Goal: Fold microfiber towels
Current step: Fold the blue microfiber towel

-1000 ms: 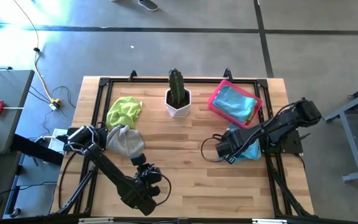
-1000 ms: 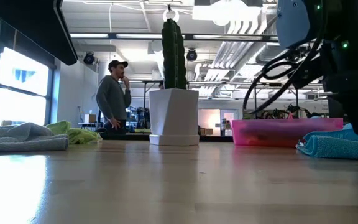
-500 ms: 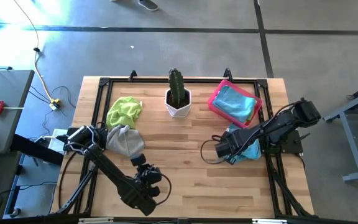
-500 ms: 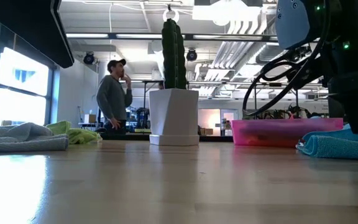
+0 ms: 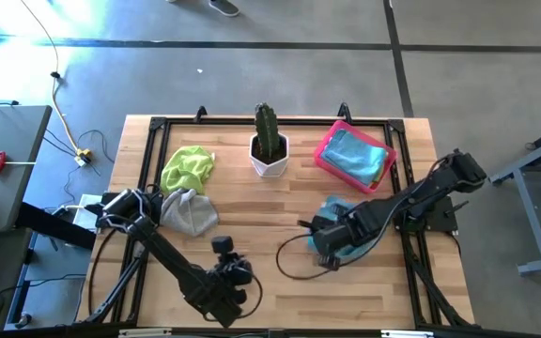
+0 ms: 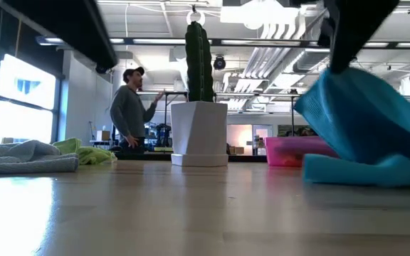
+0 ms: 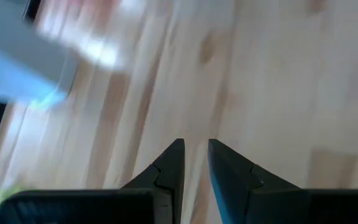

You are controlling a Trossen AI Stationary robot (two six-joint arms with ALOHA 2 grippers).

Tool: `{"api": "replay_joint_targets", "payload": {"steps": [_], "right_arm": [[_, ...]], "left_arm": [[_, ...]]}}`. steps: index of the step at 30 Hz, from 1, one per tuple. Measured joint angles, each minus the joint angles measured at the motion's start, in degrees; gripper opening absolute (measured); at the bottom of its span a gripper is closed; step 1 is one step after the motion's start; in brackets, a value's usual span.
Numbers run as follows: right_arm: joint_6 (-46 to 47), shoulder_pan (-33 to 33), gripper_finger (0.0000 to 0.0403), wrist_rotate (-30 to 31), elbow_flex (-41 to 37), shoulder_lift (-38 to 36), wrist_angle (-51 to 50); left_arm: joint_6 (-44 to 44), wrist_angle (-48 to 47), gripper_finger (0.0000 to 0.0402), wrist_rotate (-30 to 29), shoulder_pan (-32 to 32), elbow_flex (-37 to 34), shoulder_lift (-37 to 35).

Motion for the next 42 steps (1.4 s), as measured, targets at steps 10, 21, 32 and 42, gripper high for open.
{"api": "replay_joint_targets", "payload": {"steps": [10, 21, 32, 42], "right_arm": [[-2.3, 4.4, 0.0000, -1.7, 2.3, 0.0, 4.6], [-15.2, 9.0, 0.0000, -2.0, 2.3, 0.0, 12.3], [-20.4, 9.2, 0.0000, -2.1, 2.3, 0.0, 14.7], [-25.4, 10.0, 0.0000, -3.6, 2.3, 0.0, 15.8]], "left_arm": [[34.7, 33.4, 0.0062, -3.1, 3.6, 0.0, 0.0], [52.6, 56.9, 0.0091, 10.5, 9.1, 0.0, 0.0], [60.9, 59.6, 0.0174, 15.6, 12.4, 0.0, 0.1], [59.2, 56.7, 0.0181, 23.8, 15.0, 0.0, 1.0]]}}
